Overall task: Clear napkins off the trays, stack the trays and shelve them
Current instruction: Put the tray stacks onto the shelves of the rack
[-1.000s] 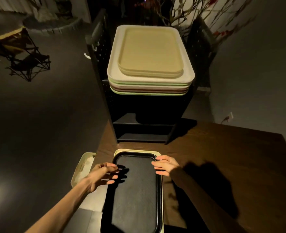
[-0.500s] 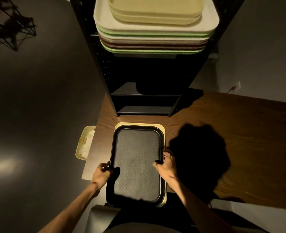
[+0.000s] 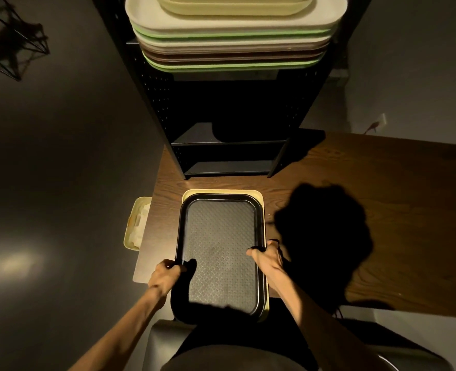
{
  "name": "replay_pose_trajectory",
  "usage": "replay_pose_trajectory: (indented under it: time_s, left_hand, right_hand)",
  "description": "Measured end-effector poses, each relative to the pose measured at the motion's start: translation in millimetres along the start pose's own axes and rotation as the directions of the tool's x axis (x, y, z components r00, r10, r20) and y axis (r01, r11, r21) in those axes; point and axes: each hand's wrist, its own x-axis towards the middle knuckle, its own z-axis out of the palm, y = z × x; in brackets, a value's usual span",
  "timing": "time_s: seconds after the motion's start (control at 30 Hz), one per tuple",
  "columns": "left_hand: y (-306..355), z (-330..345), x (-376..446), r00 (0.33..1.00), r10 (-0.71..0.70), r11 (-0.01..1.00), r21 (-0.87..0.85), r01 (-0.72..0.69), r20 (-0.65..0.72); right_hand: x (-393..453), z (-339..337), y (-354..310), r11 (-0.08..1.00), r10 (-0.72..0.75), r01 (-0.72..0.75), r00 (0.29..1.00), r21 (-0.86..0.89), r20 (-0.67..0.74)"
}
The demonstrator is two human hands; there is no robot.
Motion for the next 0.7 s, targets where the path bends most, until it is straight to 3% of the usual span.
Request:
replay_pose_trajectory:
  time_s: [0.17, 0.3, 0.47, 0.6, 0.63, 0.7]
  left_hand:
    - [5, -1, 7, 0.999, 0.003, 1.000, -0.025, -0.002, 0.043]
    - [25, -1, -18, 0.997, -0.025, 1.000, -0.016, 0.026, 0.073]
    - [31, -2, -29, 0.995, -0.039, 0.997, -0.064, 0.045, 0.093]
    - [28, 0, -43, 0.997, 0.003, 0.998, -0.062, 0.001, 0.071]
    - [27, -2, -47, 0.997, 0.048, 0.996, -0.081, -0.043, 0.056]
    - [28, -9, -53, 0.991, 0.113, 0.979, -0.180, -0.099, 0.071]
  right_hand:
    - [-4, 0, 4, 0.991, -0.097, 0.090, 0.993, -0.101, -0.071]
    - [-8, -4, 5, 0.987, -0.137, 0.135, 0.990, 0.088, 0.017]
    - [-25, -2, -12, 0.955, -0.090, 0.032, 0.978, 0.295, 0.187]
    - [-31, -8, -16, 0.946, -0.190, 0.169, 0.980, 0.276, 0.051]
    - [-32, -15, -16, 0.937, -0.229, 0.206, 0.972, 0.283, 0.047]
    - [-32, -32, -19, 0.882, -0.236, 0.148, 0.960, 0.447, 0.149]
